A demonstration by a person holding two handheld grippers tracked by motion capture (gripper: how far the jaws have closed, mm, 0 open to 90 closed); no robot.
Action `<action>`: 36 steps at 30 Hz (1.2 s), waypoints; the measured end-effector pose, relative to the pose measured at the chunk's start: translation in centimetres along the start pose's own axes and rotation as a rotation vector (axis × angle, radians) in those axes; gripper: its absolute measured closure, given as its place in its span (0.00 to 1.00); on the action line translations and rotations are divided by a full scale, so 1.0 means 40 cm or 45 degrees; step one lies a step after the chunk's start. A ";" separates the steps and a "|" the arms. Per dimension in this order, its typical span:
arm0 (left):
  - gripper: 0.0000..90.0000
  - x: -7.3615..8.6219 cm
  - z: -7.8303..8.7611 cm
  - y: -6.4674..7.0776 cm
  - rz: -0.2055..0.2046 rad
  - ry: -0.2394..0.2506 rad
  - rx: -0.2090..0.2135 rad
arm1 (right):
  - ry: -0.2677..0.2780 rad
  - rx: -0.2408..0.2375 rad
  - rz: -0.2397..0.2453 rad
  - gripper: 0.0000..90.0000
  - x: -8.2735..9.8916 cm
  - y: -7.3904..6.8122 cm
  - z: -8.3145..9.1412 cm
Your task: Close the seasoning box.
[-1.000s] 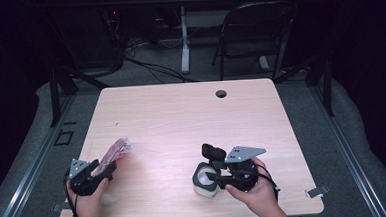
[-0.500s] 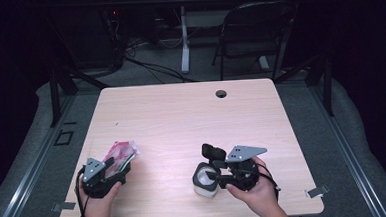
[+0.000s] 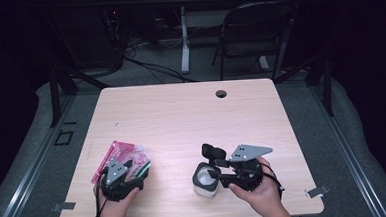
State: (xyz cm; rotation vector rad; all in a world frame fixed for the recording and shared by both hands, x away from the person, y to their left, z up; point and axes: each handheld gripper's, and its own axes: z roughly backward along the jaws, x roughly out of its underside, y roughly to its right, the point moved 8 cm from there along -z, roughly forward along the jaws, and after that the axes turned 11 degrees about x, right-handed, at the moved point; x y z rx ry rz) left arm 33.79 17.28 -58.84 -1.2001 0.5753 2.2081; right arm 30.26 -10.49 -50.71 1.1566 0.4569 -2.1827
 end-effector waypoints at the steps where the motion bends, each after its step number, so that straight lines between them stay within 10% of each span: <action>1: 0.37 0.000 -0.004 0.006 -0.012 -0.011 0.006 | -0.001 0.001 0.002 0.63 0.000 0.000 0.000; 16: 0.37 0.017 -0.061 0.086 -0.081 -0.100 0.099 | -0.032 0.013 -0.021 0.63 0.005 0.005 0.007; 36: 0.38 0.004 -0.046 0.086 -0.065 -0.070 0.104 | -0.029 0.128 -0.107 0.62 0.015 0.104 0.051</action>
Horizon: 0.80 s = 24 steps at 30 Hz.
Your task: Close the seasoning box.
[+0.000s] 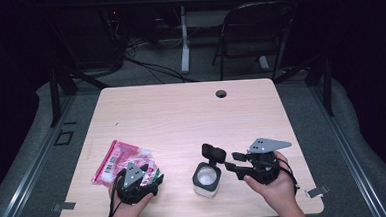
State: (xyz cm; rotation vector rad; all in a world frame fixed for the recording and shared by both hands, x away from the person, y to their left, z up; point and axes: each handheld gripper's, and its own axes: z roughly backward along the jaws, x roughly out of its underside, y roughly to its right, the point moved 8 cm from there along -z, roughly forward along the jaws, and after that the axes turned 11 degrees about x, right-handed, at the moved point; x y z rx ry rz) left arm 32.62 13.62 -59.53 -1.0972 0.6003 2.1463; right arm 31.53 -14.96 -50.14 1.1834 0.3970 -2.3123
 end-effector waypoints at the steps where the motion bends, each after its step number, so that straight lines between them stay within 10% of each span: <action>1: 0.38 0.001 0.002 -0.001 0.001 0.000 -0.005 | -0.001 0.002 -0.002 0.62 0.000 0.004 0.000; 24: 0.38 0.020 0.081 -0.044 0.073 0.053 -0.093 | -0.091 0.169 -0.112 0.90 0.016 0.108 -0.071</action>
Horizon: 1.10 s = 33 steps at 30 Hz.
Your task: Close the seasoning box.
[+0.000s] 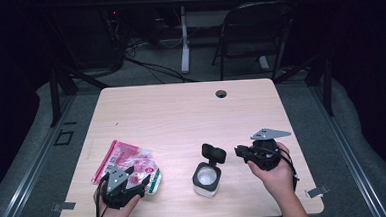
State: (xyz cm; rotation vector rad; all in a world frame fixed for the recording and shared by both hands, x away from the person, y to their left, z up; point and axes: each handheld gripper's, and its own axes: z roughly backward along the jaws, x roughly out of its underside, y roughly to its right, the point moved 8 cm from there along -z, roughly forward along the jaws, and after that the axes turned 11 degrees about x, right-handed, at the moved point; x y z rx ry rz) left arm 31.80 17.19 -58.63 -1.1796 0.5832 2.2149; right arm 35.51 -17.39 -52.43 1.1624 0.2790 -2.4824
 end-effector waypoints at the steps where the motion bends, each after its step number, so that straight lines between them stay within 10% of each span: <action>1: 0.38 0.001 0.001 -0.001 0.008 0.000 -0.002 | -0.002 -0.007 -0.003 0.91 0.001 0.000 -0.003; 33: 0.39 0.009 0.047 -0.035 0.066 0.028 -0.050 | 0.006 -0.042 0.017 1.00 -0.009 -0.021 -0.037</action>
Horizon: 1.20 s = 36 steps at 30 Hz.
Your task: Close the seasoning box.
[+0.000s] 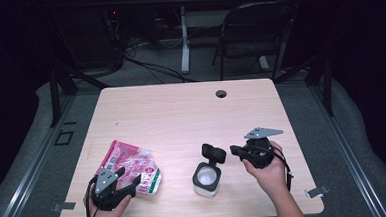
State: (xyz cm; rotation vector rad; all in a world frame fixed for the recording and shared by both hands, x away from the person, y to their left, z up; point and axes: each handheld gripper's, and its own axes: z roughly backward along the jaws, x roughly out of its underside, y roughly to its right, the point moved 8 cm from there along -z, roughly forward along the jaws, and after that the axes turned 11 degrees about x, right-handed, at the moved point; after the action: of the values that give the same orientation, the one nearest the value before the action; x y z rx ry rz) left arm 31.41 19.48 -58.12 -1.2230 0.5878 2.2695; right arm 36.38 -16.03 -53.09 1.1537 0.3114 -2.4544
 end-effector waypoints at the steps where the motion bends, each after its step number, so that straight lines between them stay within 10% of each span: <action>1: 0.39 0.000 0.001 0.000 0.001 0.002 -0.002 | -0.004 -0.002 0.003 1.00 0.000 0.000 0.001; 36: 0.39 -0.001 0.001 -0.001 0.003 0.004 -0.005 | 0.026 -0.029 0.069 1.00 -0.018 -0.046 0.015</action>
State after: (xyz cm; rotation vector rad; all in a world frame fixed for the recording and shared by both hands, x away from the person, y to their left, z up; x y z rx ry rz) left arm 31.42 19.54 -58.07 -1.2290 0.5867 2.2719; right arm 35.57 -14.41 -52.10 1.1633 0.3095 -2.3872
